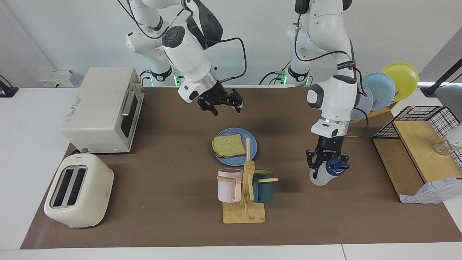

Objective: Put bread on plate and add seasoning

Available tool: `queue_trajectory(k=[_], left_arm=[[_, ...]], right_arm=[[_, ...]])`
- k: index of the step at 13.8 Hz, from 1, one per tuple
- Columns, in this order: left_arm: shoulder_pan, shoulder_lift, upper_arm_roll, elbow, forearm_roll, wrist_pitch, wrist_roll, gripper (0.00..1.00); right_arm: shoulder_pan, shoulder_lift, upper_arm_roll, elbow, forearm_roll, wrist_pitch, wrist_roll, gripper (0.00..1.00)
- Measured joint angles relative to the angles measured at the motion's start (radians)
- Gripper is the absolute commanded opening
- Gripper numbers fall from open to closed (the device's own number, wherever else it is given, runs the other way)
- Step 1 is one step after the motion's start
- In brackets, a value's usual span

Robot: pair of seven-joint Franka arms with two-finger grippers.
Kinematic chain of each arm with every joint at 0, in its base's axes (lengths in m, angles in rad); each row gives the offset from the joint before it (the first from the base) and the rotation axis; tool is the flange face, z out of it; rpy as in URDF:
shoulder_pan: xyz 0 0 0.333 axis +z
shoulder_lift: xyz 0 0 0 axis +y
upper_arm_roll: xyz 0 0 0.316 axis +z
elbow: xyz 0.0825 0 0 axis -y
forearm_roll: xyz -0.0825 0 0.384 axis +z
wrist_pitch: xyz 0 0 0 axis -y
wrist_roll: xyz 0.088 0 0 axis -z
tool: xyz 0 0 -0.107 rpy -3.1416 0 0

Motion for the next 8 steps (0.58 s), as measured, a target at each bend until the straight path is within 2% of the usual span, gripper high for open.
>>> queue_trajectory(k=[2,5,8], left_arm=[[-0.001,-0.072,-0.003,-0.001,0.028,-0.170,0.103,0.00],[-0.002,-0.191,-0.010,-0.002,0.166,-0.421,0.216,0.00],[-0.013,-0.286,-0.020,-0.010,0.200,-0.621,0.389,0.00]], right_arm=[[0.002,-0.012,0.001,0.001,0.044,-0.014,0.012,1.00],[0.003,-0.026,0.005,0.001,0.097,-0.020,0.083,1.00],[0.026,-0.027,0.010,0.001,0.134,-0.020,0.149,1.00]])
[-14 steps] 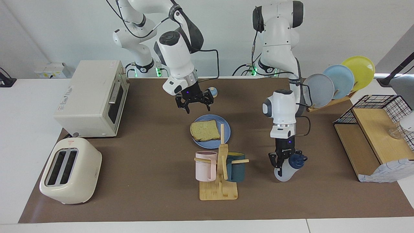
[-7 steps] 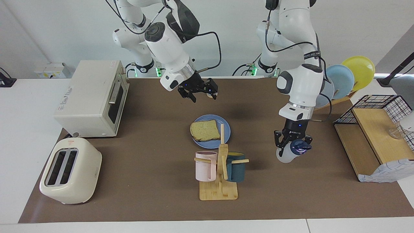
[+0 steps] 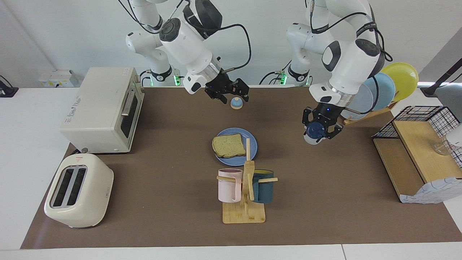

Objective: Put bread on plate and add seasoning

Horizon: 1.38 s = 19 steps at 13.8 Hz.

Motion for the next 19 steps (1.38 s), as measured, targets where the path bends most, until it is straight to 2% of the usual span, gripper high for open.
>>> queue_trajectory(k=[2,3,7,9,13,19], left_arm=[[-0.038,-0.030,-0.006,-0.011,0.045,-0.084,0.060,0.00],[-0.072,-0.040,-0.008,-0.018,0.077,-0.115,0.074,0.00],[-0.148,-0.077,-0.043,-0.100,0.144,-0.141,0.160,0.00],[-0.149,-0.099,-0.053,-0.132,0.151,-0.142,0.228,0.00],[-0.148,-0.126,-0.052,-0.148,0.155,-0.162,0.327,0.00],[-0.148,-0.159,-0.056,-0.199,0.091,-0.157,0.344,0.00]], right_arm=[[0.037,0.000,0.001,0.000,0.019,0.006,0.056,1.00],[0.056,0.000,0.001,0.000,0.020,0.017,0.089,0.95],[0.071,-0.005,0.001,0.001,0.066,0.028,0.117,0.88],[0.066,-0.023,-0.002,0.002,0.078,0.019,0.117,0.74],[0.065,-0.055,-0.004,0.000,0.079,0.029,0.121,0.35],[0.092,-0.029,0.000,-0.019,0.080,0.166,0.123,0.34]])
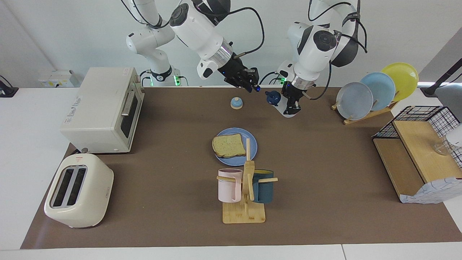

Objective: Put bread on plate and add seasoning

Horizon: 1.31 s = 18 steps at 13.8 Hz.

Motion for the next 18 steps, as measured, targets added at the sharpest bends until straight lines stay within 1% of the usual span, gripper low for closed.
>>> queue_trajectory(k=[2,4,6,18], left_arm=[[-0.001,-0.005,-0.002,-0.006,-0.017,0.004,0.001,0.00],[-0.002,-0.007,-0.006,-0.008,-0.024,0.011,0.001,0.00],[-0.002,-0.007,-0.007,-0.008,-0.030,0.015,0.001,0.00],[-0.003,-0.008,-0.007,-0.009,-0.076,0.022,0.001,0.00]], right_arm=[[0.023,0.016,0.002,-0.002,0.000,0.041,0.022,0.34],[0.029,0.022,0.002,-0.001,0.000,0.055,0.030,0.34],[0.028,0.022,0.000,-0.001,0.000,0.056,0.030,0.32],[0.044,0.021,0.007,0.002,0.002,0.058,0.051,0.32]])
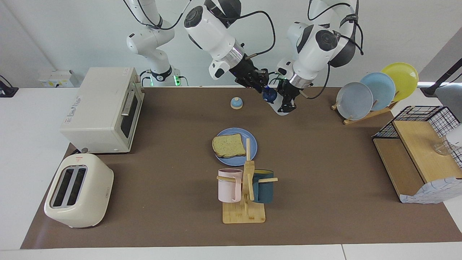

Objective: Put bread on plate and add seasoning

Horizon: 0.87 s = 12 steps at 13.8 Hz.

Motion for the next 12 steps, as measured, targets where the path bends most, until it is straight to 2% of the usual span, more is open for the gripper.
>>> queue_trajectory(k=[7,10,12], left_arm=[[0.000,-0.001,0.000,0.000,-0.004,0.002,0.000,0.00],[0.001,-0.001,0.001,0.000,-0.006,0.003,0.000,0.00],[0.001,-0.001,0.002,0.000,-0.006,0.005,0.000,0.00]], right_arm=[[-0.001,0.000,-0.001,0.013,0.000,-0.001,0.000,0.28],[-0.003,0.000,-0.002,0.014,0.000,-0.001,0.000,0.17],[-0.003,0.000,-0.003,0.013,0.000,-0.003,0.000,0.01]])
